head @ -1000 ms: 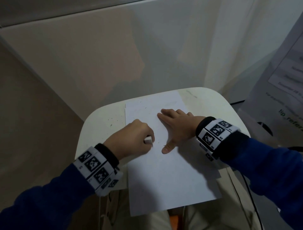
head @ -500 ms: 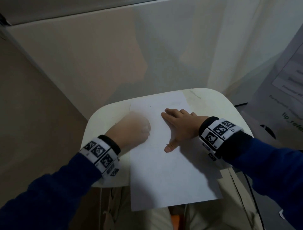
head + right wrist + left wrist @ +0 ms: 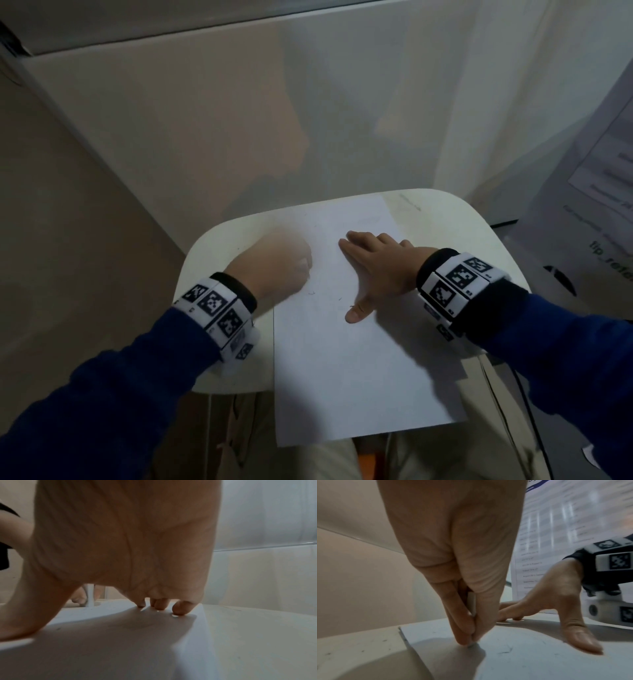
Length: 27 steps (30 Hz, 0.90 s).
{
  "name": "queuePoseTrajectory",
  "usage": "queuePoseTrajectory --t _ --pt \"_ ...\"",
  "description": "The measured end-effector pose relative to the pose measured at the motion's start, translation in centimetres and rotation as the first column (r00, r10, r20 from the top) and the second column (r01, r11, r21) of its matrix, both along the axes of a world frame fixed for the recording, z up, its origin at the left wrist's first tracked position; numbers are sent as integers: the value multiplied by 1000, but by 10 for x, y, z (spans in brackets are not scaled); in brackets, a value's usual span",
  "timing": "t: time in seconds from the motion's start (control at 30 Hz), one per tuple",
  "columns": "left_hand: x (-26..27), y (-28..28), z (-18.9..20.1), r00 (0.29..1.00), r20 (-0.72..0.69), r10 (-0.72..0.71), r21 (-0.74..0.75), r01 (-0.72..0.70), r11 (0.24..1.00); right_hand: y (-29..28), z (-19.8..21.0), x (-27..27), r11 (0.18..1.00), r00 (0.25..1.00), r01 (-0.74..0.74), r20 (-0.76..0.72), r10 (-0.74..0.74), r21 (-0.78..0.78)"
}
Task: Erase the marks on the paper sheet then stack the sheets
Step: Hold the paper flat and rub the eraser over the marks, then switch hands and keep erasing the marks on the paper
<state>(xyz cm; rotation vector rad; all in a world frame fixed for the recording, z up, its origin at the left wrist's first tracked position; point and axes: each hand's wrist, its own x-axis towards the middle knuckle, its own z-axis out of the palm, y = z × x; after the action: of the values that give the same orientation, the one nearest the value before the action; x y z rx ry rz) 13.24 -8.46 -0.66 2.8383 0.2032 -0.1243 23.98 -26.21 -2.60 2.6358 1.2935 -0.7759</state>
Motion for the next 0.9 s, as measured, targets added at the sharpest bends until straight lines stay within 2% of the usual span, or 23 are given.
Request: queuePoseTrajectory --t 0.1,0.23,0.3,0.4,0.5,0.6,0.73,0.9 --pt "-2 0 -3 1000 21 13 22 -13 1000 0 -2 1 1000 1000 7 -11 -7 -8" --pt "-22 -19 -4 986 -67 -150 -23 149 989 -2 -3 1 1000 1000 -4 -17 4 -4" --pt "-23 -20 -3 977 -102 -186 -41 183 982 -3 -2 0 1000 1000 -15 -23 15 -3" --pt "-14 -14 -3 984 -85 -157 -53 153 987 -4 0 -2 1000 1000 -17 -21 18 5" --pt "1 -12 -4 998 24 -60 -5 60 998 -4 -2 -2 1000 999 -12 -31 12 19" --pt "18 -20 -5 993 119 -4 -23 7 1000 -6 -4 -3 998 1000 -16 -10 17 56" --pt "25 -40 -9 992 126 -23 30 20 999 -12 2 -3 994 997 -10 -74 18 107" --pt "13 -45 -15 999 53 7 -23 -6 1000 -24 6 10 973 991 77 -123 -51 217"
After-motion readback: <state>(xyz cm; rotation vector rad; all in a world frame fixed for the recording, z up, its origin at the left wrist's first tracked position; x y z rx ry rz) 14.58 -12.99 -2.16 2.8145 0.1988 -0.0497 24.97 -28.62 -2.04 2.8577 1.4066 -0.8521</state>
